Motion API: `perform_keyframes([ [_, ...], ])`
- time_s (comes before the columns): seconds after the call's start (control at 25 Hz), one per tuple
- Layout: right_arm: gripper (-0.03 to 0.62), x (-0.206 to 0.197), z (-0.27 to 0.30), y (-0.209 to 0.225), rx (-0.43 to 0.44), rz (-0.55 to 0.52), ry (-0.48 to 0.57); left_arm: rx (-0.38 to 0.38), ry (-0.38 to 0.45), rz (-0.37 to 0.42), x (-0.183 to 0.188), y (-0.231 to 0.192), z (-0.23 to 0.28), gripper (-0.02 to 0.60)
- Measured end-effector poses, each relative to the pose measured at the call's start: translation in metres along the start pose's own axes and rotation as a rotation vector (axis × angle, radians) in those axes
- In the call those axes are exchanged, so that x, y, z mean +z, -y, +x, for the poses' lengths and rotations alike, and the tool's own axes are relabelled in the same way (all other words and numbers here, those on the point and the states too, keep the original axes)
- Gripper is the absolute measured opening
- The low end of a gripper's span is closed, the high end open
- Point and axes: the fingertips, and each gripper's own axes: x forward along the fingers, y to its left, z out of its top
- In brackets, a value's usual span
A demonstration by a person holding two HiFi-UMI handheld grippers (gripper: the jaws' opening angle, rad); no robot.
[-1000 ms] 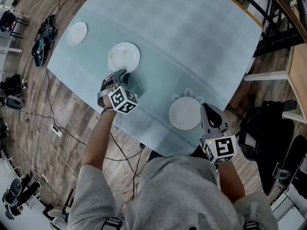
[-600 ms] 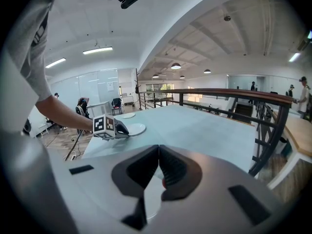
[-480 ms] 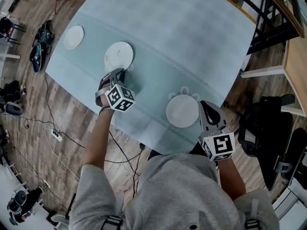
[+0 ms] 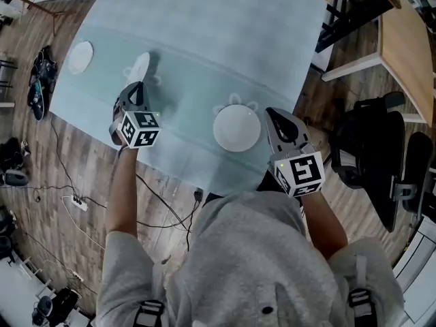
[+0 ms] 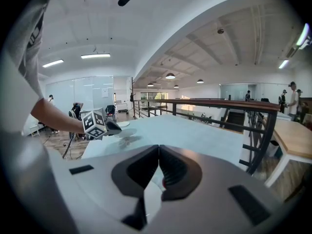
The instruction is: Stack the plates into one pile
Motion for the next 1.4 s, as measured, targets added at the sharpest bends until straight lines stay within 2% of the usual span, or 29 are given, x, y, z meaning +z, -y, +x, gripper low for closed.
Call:
perform_keyframes([
  [0.24,0.026,0.001,-0.031,0.013,-0.046,0.008,0.04,0.02,0.035,-0.024,0.015,0.004,-0.021,0.028],
  [0.44,0.026,-0.004,-0.06,0.013,-0.083,0.01,0.053,0.004,0.063,-0.057,0.022,0.016,-0.038,0.028],
  [0.8,0.026,-0.012,-0.095,-0.001,-0.113,0.013,0.078,0.0,0.127,-0.033,0.044,0.034,-0.074,0.028],
  [1.04,0.026,-0.013,-0.111,0.004,-0.106,-0.001,0.092,-0.003,0.163,-0.017,0.065,0.057,-0.1,0.028],
  [1.4,0.026,-0.009,-0.141,0.04,-0.035,-0.013,0.133,0.04,0.141,-0.025,0.102,0.098,-0.138,0.028],
])
